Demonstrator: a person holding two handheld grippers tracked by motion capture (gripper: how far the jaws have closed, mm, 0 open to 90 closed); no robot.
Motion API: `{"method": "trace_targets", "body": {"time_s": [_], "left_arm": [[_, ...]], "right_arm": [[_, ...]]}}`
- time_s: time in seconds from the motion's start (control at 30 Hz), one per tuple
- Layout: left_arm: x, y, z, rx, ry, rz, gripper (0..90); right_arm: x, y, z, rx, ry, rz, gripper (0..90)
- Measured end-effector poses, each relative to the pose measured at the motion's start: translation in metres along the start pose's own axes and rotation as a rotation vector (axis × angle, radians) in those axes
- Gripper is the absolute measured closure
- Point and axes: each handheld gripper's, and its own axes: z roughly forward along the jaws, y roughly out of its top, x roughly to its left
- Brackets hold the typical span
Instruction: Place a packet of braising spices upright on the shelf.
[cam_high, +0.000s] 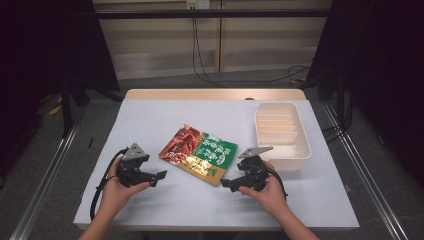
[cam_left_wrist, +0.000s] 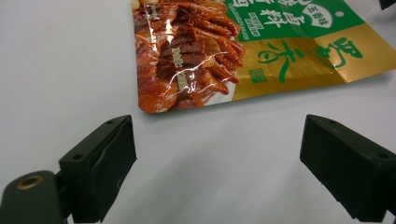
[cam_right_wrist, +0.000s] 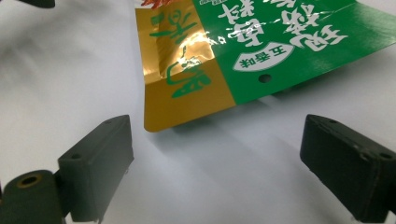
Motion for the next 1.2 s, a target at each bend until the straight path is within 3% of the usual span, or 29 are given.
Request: {"method": "trace_targets", "body": {"time_s": [0.2, 0.4, 0.53, 0.63, 0.77, 1.07, 1.2], "left_arm": [[-0.002, 0.000, 0.001, 0.008, -0.003, 0.018, 10.7], [-0.004, -0.001, 0.000, 0.014, 0.001, 0.032, 11.2], [-0.004, -0.002, 0.001, -0.002, -0.002, 0.028, 11.7], [-0.004, -0.002, -0.001, 0.017, 0.011, 0.043, 11.7], [-0.006, -0.003, -0.001, 0.019, 0.007, 0.032, 11.7], [-0.006, -0.003, -0.002, 0.012, 0.013, 0.032, 11.7], [-0.006, -0.003, -0.003, 0.011, 0.010, 0.022, 11.7]], "right_arm": [[0.001, 0.006, 0.008, -0.002, 0.022, 0.053, 15.5], [0.002, 0.011, 0.020, 0.003, 0.003, 0.083, 22.1], [0.000, 0.014, 0.025, 0.018, 0.003, 0.105, 22.6], [-0.003, 0.015, 0.026, 0.019, -0.011, 0.125, 23.3], [-0.008, 0.012, 0.022, 0.017, -0.014, 0.148, 23.1], [-0.008, 0.018, 0.029, 0.009, 0.012, 0.154, 25.8], [-0.007, 0.023, 0.035, 0.009, 0.004, 0.140, 34.0]]}}
